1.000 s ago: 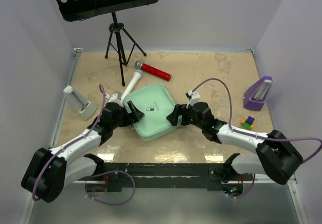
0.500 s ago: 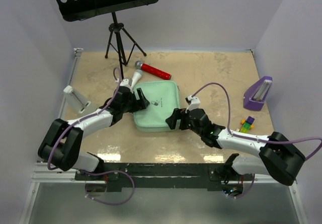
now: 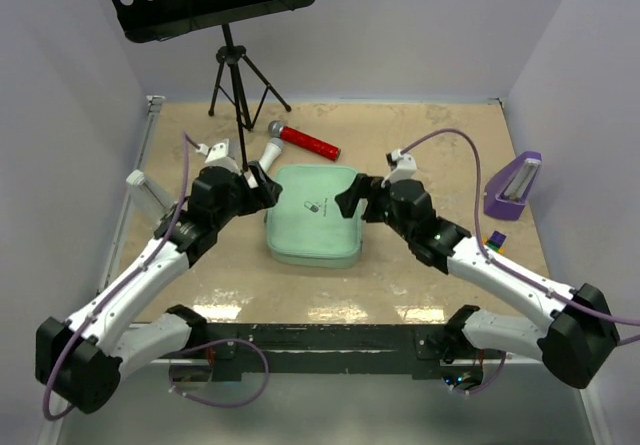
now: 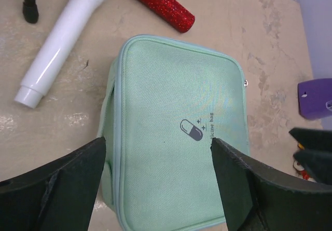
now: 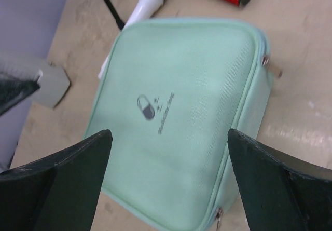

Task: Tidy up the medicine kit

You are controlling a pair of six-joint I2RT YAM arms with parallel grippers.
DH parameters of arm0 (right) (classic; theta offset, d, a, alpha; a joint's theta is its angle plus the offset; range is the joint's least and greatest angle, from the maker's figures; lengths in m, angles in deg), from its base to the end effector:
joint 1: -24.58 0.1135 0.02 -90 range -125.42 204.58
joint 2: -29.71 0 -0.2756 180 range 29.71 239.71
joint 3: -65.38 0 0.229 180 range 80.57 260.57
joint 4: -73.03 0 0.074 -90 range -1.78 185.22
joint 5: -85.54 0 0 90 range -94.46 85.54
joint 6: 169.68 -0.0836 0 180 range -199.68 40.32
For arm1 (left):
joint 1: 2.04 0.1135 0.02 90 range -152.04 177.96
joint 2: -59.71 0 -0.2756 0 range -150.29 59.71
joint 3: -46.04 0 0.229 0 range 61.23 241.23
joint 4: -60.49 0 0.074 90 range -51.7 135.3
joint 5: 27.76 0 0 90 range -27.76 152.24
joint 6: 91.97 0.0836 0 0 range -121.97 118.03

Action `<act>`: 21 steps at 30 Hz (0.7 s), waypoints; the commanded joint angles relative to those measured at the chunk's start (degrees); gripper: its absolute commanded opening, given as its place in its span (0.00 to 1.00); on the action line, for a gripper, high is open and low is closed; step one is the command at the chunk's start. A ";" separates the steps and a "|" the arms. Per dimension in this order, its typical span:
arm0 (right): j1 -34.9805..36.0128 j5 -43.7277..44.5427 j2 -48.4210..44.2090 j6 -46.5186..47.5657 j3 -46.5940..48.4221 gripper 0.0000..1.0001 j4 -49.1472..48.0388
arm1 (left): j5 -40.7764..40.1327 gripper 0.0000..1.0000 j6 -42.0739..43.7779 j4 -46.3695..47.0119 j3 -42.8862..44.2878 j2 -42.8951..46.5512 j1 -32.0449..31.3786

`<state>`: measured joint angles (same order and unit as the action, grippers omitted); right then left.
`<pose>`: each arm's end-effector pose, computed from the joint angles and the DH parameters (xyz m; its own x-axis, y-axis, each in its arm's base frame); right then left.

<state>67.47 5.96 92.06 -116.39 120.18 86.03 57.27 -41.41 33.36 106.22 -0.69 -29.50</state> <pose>0.2047 0.1695 0.2727 -0.5321 0.3081 -0.7886 -0.2834 0.8129 0.5088 0.2275 -0.1100 0.2800 -0.5633 -0.4205 -0.7112 0.0431 0.8447 -0.5335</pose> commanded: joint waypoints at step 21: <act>-14.24 -16.30 41.98 15.52 33.08 0.90 -6.67 | 16.23 0.69 -7.32 7.89 -22.75 11.10 -13.05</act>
<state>52.83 -3.27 133.46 -105.46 153.04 81.28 71.43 -46.83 34.19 85.52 13.38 -42.35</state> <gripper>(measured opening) 0.915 0.692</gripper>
